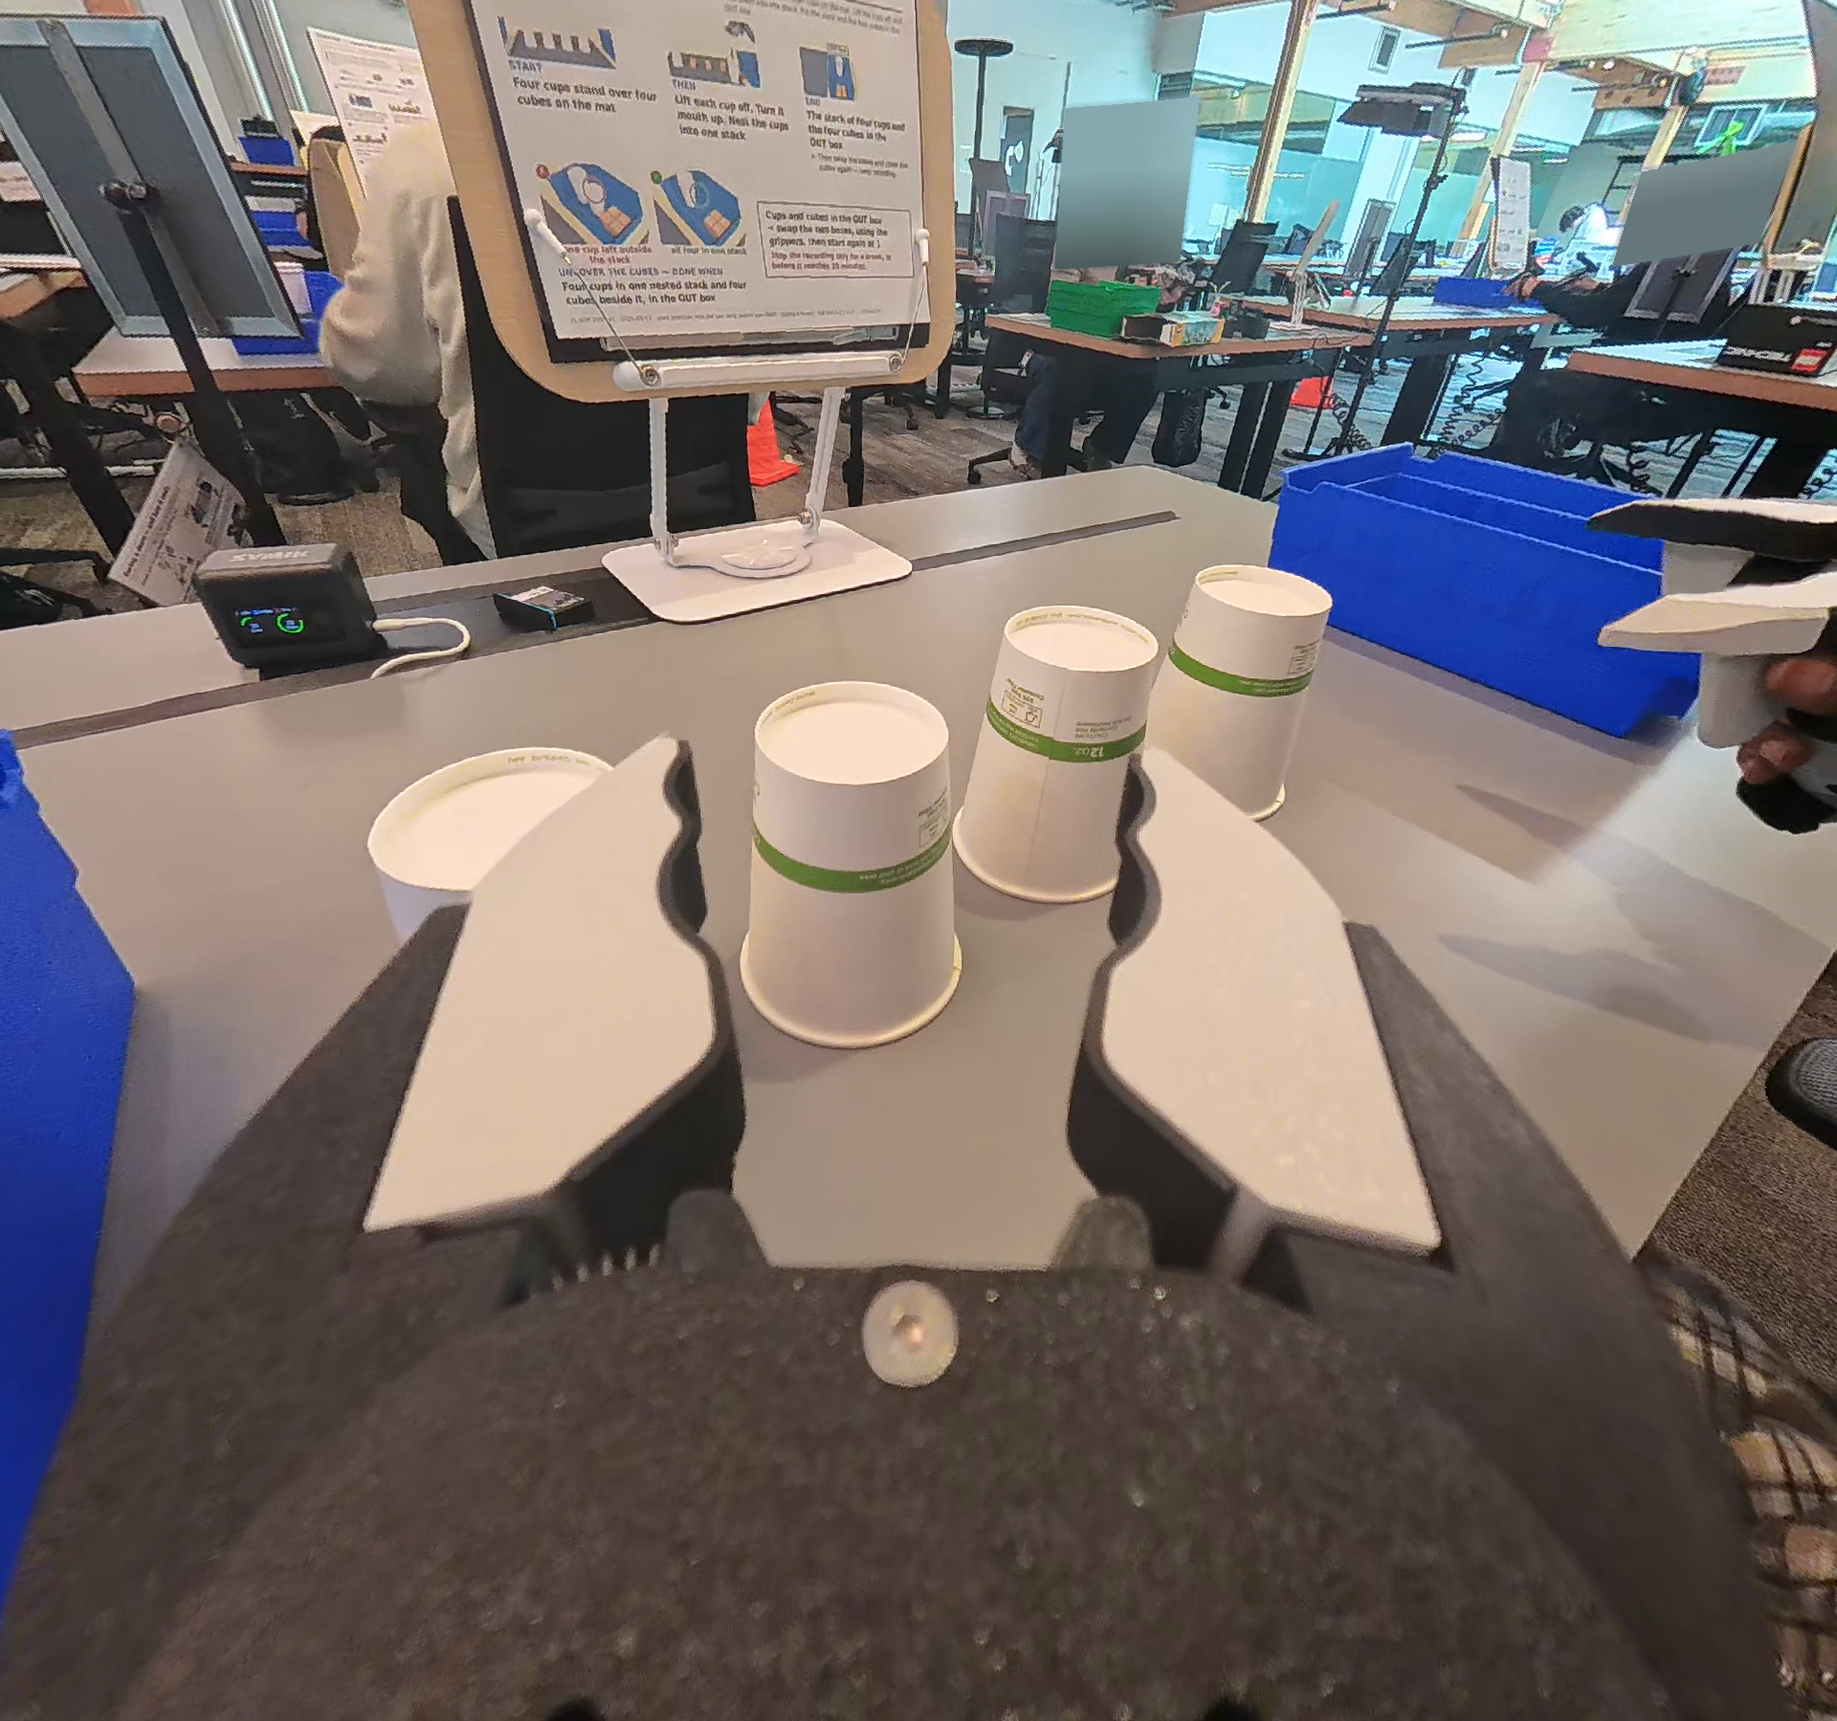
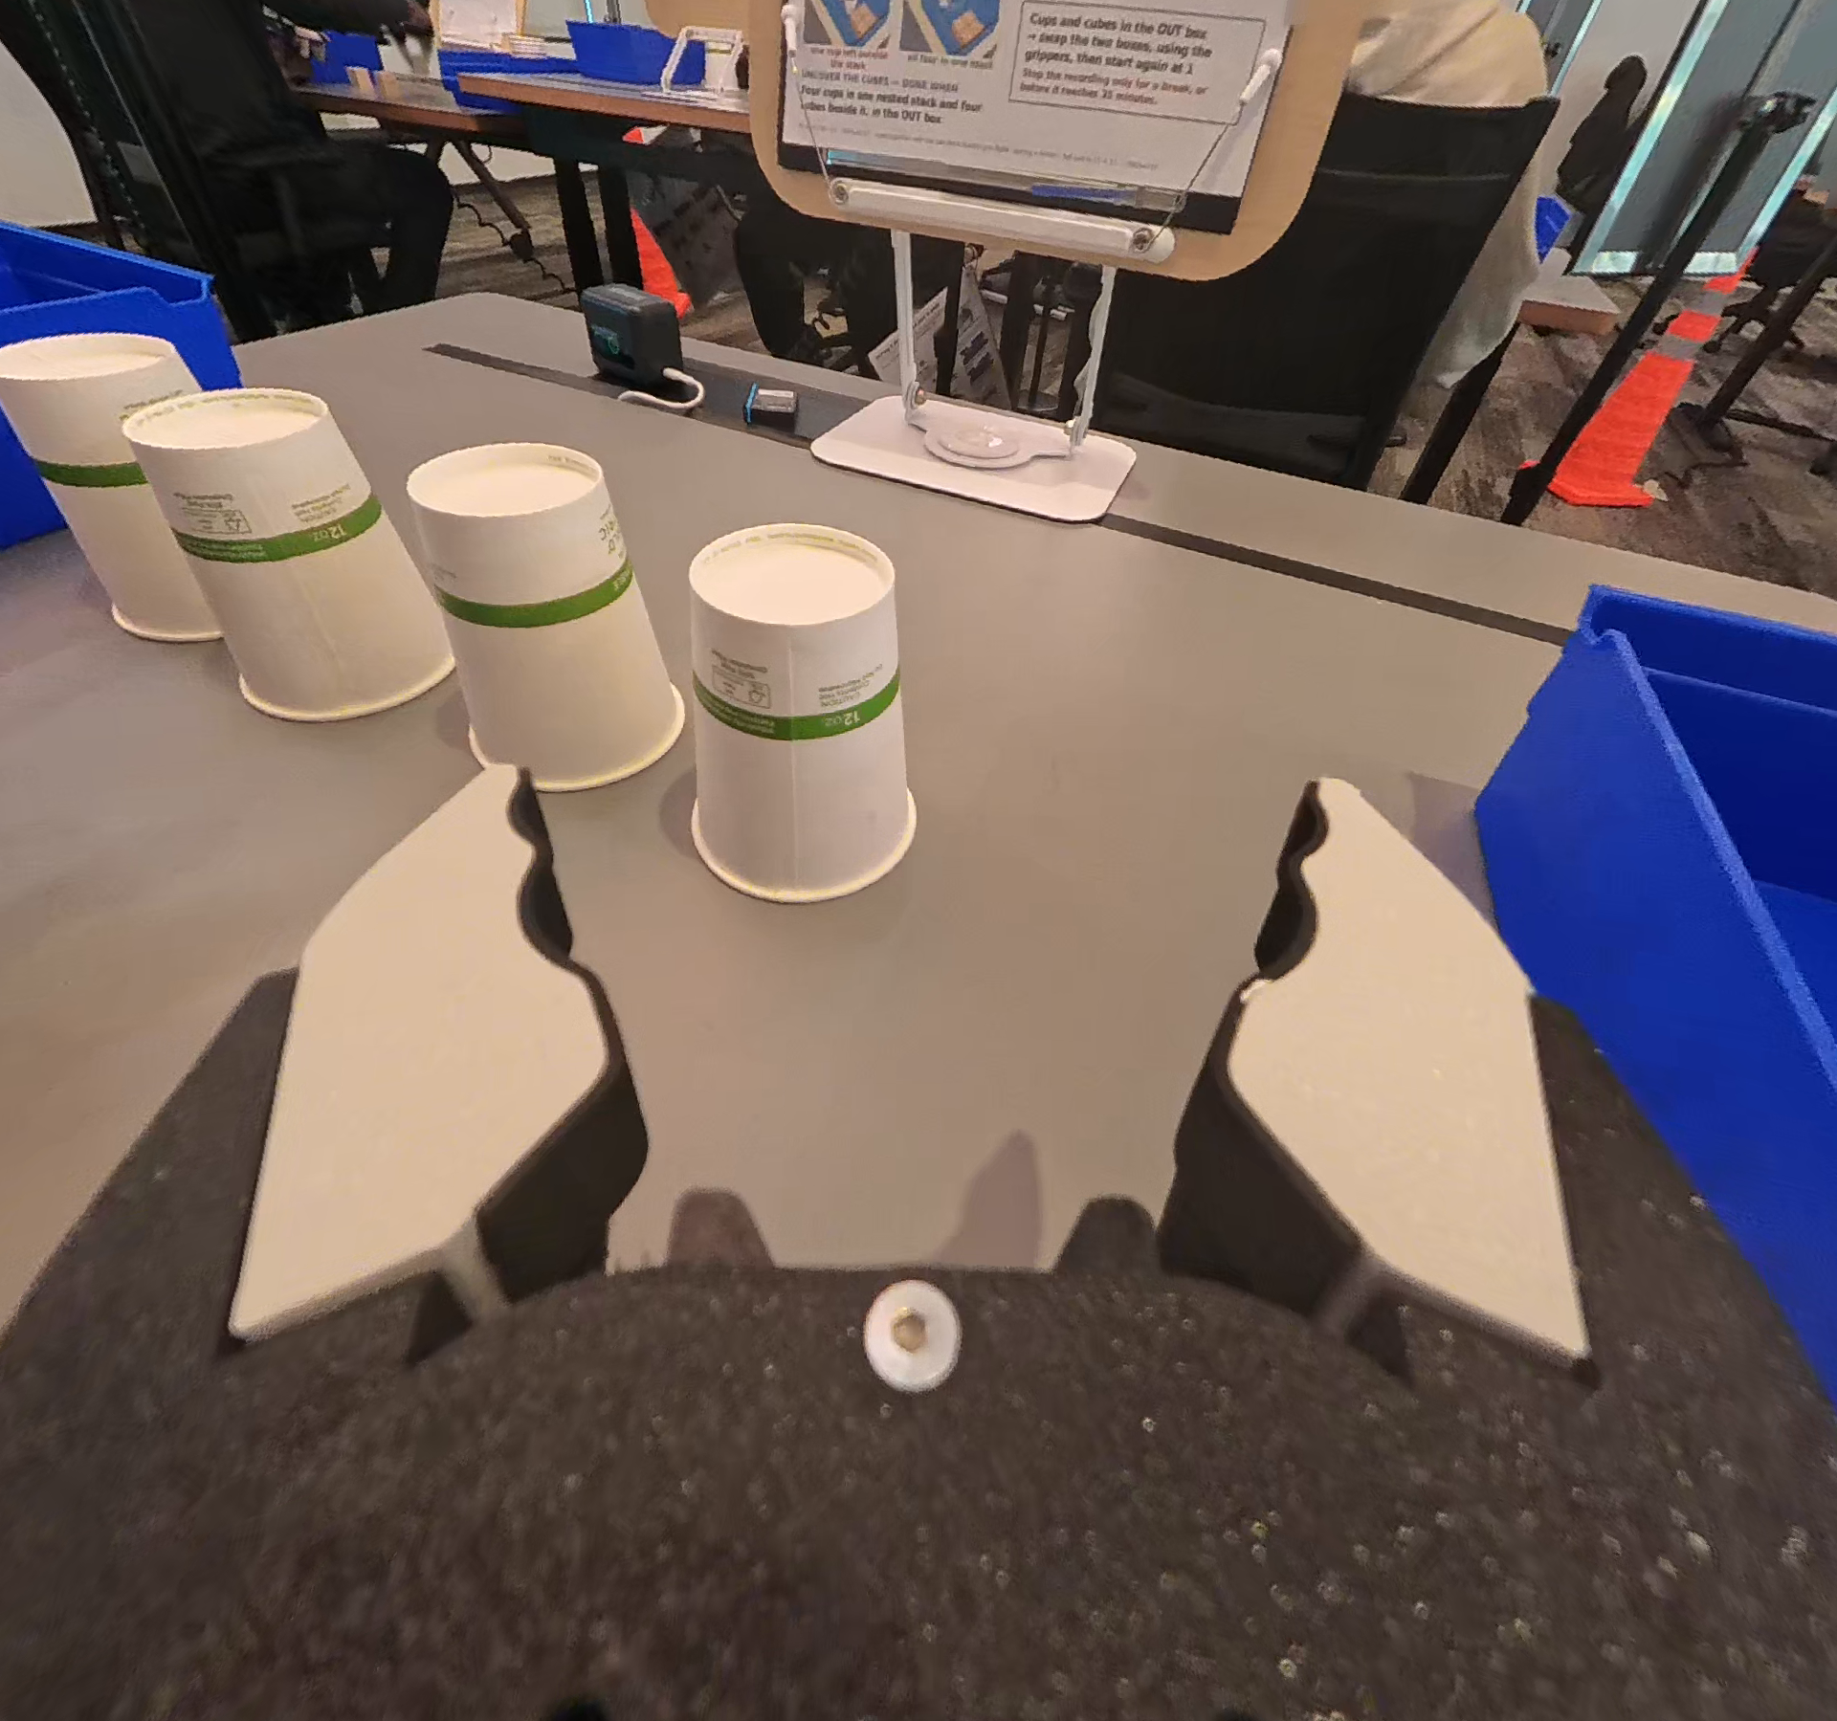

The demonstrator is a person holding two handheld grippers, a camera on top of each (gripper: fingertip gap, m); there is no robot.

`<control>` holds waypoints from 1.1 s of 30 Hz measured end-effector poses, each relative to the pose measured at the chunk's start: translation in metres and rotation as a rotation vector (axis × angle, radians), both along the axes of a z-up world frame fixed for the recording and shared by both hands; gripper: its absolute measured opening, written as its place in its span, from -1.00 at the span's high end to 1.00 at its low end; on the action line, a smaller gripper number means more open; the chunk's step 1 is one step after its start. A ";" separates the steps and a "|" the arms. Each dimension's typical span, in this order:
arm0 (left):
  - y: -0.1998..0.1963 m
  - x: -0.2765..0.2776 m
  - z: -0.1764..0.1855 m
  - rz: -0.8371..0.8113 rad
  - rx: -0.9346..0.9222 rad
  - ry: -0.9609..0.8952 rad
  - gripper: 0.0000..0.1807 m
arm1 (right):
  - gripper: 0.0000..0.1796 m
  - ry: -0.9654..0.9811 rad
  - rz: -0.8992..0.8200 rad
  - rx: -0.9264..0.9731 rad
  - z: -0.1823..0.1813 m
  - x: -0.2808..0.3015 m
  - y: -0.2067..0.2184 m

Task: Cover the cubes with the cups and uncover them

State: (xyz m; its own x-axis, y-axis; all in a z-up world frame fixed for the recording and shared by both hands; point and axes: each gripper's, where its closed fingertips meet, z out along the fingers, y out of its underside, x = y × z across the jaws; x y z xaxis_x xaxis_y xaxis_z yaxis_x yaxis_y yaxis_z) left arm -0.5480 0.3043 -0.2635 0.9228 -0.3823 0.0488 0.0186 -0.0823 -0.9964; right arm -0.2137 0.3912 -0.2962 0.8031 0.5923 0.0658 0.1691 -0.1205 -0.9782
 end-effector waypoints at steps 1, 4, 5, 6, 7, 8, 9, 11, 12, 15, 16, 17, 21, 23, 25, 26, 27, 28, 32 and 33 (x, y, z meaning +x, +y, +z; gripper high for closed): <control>0.000 0.000 0.001 -0.003 0.002 -0.001 0.12 | -0.50 -0.001 0.004 -0.003 -0.001 -0.001 0.000; 0.000 0.002 0.001 -0.014 0.004 -0.001 0.12 | -0.50 -0.006 0.020 -0.016 -0.004 -0.003 0.001; 0.000 0.003 0.000 -0.017 0.003 0.002 0.12 | -0.50 -0.008 0.028 -0.020 -0.005 -0.004 0.001; 0.000 0.004 0.000 -0.021 0.002 0.002 0.12 | -0.50 -0.010 0.034 -0.020 -0.005 -0.005 0.001; 0.000 0.005 0.000 -0.027 0.001 0.001 0.13 | -0.50 -0.010 0.040 -0.019 -0.004 -0.005 0.001; -0.001 0.006 0.001 -0.032 0.001 0.000 0.13 | -0.50 -0.013 0.046 -0.021 -0.004 -0.006 0.001; -0.001 0.006 0.001 -0.037 0.000 0.000 0.13 | -0.50 -0.019 0.054 -0.027 -0.004 -0.007 0.002; -0.001 0.007 0.002 -0.040 0.003 0.002 0.14 | -0.51 -0.036 0.077 -0.037 -0.002 -0.008 0.002; -0.001 0.007 0.003 -0.041 0.005 0.002 0.14 | -0.51 -0.050 0.088 -0.037 0.000 -0.009 0.003; -0.002 0.007 0.004 -0.048 0.007 0.003 0.14 | -0.51 -0.118 0.118 -0.020 0.010 -0.011 0.006; -0.002 0.007 0.004 -0.048 0.004 0.003 0.14 | -0.51 -0.142 0.133 -0.016 0.013 -0.012 0.008; -0.002 0.007 0.004 -0.048 0.002 0.003 0.14 | -0.52 -0.167 0.154 -0.018 0.017 -0.014 0.010; -0.005 0.007 0.007 -0.052 0.007 0.000 0.15 | -0.52 -0.281 0.268 -0.037 0.032 -0.027 0.019; -0.006 0.007 0.009 -0.050 0.014 0.003 0.15 | -0.51 -0.353 0.339 -0.059 0.037 -0.035 0.024; -0.006 0.006 0.011 -0.051 0.018 0.002 0.15 | -0.51 -0.436 0.410 -0.086 0.041 -0.042 0.030; -0.006 0.006 0.011 -0.051 0.020 0.003 0.15 | -0.49 -0.481 0.453 -0.107 0.040 -0.046 0.032; -0.006 0.006 0.011 -0.052 0.021 0.003 0.15 | -0.49 -0.523 0.492 -0.131 0.040 -0.050 0.034; -0.006 0.007 0.011 -0.054 0.018 0.003 0.16 | -0.48 -0.567 0.540 -0.160 0.037 -0.054 0.034; -0.005 0.009 0.008 -0.065 0.008 0.011 0.16 | -0.43 -0.752 0.703 -0.279 0.020 -0.069 0.036; -0.006 0.009 0.007 -0.066 0.007 0.016 0.17 | -0.41 -0.809 0.727 -0.302 0.014 -0.071 0.039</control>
State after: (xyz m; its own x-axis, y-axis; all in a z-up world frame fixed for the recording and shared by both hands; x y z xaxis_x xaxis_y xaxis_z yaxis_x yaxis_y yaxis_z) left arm -0.5390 0.2984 -0.2566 0.8960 -0.4430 0.0316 -0.0024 -0.0761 -0.9971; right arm -0.2850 0.4298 -0.2821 0.0473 0.9816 0.1853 0.8664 0.0520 -0.4966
